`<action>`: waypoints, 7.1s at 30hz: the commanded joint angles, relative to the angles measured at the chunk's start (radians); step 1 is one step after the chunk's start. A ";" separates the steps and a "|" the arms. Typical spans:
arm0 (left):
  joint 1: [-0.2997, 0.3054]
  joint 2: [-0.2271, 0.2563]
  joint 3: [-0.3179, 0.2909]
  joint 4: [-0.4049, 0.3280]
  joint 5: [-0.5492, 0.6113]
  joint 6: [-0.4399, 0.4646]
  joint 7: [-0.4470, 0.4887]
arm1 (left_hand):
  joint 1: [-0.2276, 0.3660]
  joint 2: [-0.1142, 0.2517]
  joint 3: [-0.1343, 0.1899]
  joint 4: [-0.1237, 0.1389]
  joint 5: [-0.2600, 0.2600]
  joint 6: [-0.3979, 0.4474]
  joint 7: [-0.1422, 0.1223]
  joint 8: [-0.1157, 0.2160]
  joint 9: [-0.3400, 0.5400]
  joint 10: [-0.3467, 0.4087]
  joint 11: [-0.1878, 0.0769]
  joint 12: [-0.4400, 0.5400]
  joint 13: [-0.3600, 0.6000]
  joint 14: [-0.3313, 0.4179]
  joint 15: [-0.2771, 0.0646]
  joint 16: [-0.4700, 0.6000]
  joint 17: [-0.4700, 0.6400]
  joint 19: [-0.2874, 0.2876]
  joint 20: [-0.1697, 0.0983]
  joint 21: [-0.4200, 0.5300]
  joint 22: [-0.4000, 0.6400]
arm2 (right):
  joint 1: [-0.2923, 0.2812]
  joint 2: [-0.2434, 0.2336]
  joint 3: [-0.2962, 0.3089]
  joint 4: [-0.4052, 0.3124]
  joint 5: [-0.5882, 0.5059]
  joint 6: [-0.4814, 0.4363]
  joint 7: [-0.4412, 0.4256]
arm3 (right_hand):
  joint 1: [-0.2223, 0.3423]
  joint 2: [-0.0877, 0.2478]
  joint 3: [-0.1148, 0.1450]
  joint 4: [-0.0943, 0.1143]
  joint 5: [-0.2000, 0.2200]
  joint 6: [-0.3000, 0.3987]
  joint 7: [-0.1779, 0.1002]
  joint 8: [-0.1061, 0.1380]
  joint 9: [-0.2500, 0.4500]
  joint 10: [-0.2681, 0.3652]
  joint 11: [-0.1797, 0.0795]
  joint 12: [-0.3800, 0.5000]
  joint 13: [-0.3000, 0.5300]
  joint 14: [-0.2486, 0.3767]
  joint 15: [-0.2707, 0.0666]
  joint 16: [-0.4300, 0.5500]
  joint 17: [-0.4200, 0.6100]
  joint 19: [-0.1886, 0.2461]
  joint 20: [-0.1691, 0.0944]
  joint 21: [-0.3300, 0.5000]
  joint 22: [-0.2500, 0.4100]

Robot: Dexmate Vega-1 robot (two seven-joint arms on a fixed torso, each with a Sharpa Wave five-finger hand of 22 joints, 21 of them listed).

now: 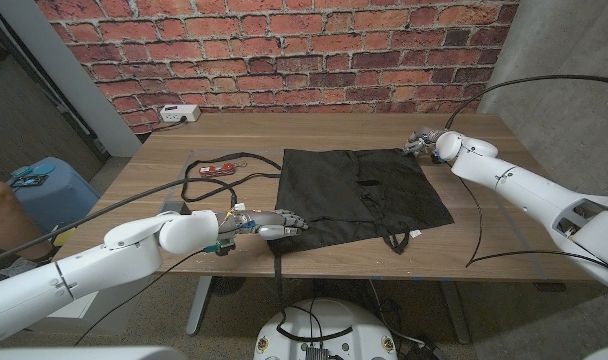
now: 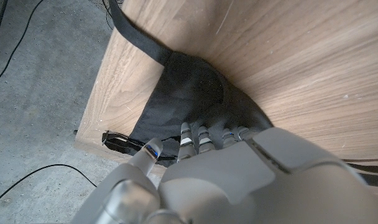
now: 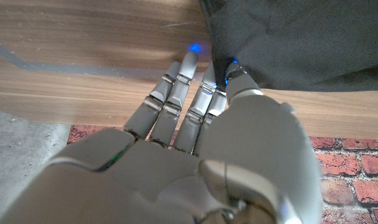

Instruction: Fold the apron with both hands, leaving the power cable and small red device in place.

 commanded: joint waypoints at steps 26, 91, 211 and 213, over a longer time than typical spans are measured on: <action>-0.021 -0.015 0.010 0.038 -0.004 -0.043 -0.014 | 0.014 0.003 0.014 -0.005 -0.002 0.011 -0.006 -0.004 0.006 0.004 0.002 -0.003 0.001 -0.044 -0.009 -0.001 -0.002 -0.105 -0.011 0.003 0.000 | -0.063 -0.055 0.045 -0.280 -0.004 -0.193 -0.008 | 0.086 -0.004 -0.005 0.016 0.004 0.049 0.021 0.012 0.008 0.054 0.004 0.020 0.005 0.103 -0.136 0.017 0.046 0.038 -0.033 0.018 0.007; -0.061 -0.039 0.031 0.077 -0.005 -0.097 -0.060 | 0.034 -0.003 0.030 -0.024 -0.005 0.010 -0.013 -0.007 0.006 0.004 -0.003 -0.005 0.000 -0.042 -0.012 -0.009 -0.007 -0.093 -0.014 0.001 -0.001 | -0.093 -0.091 0.088 -0.555 0.088 -0.313 0.009 | 0.132 -0.014 -0.028 0.024 0.007 0.065 0.046 0.000 0.011 0.071 0.017 0.012 0.004 0.169 -0.136 -0.024 0.078 0.053 -0.022 0.028 0.008; -0.068 -0.048 0.025 0.121 -0.003 -0.175 -0.067 | 0.076 -0.009 0.046 -0.053 -0.002 0.009 -0.023 -0.009 0.005 0.005 -0.013 -0.008 0.000 -0.040 -0.020 -0.013 -0.009 -0.091 -0.022 -0.006 -0.003 | -0.097 -0.086 0.086 -0.863 0.191 -0.336 0.049 | 0.167 -0.006 -0.056 0.029 0.003 0.076 0.077 -0.034 0.018 0.081 0.044 -0.004 0.021 0.222 -0.134 -0.103 0.140 0.074 0.002 0.043 0.008; -0.069 -0.049 0.025 0.124 -0.004 -0.178 -0.067 | 0.076 -0.009 0.046 -0.054 -0.002 0.009 -0.024 -0.009 0.005 0.007 -0.013 -0.007 0.000 -0.040 -0.019 -0.013 -0.009 -0.091 -0.022 -0.006 -0.003 | -0.103 -0.087 0.090 -0.873 0.193 -0.342 0.045 | 0.168 -0.006 -0.057 0.029 0.003 0.075 0.076 -0.035 0.018 0.081 0.045 -0.004 0.021 0.222 -0.135 -0.104 0.141 0.074 0.002 0.043 0.008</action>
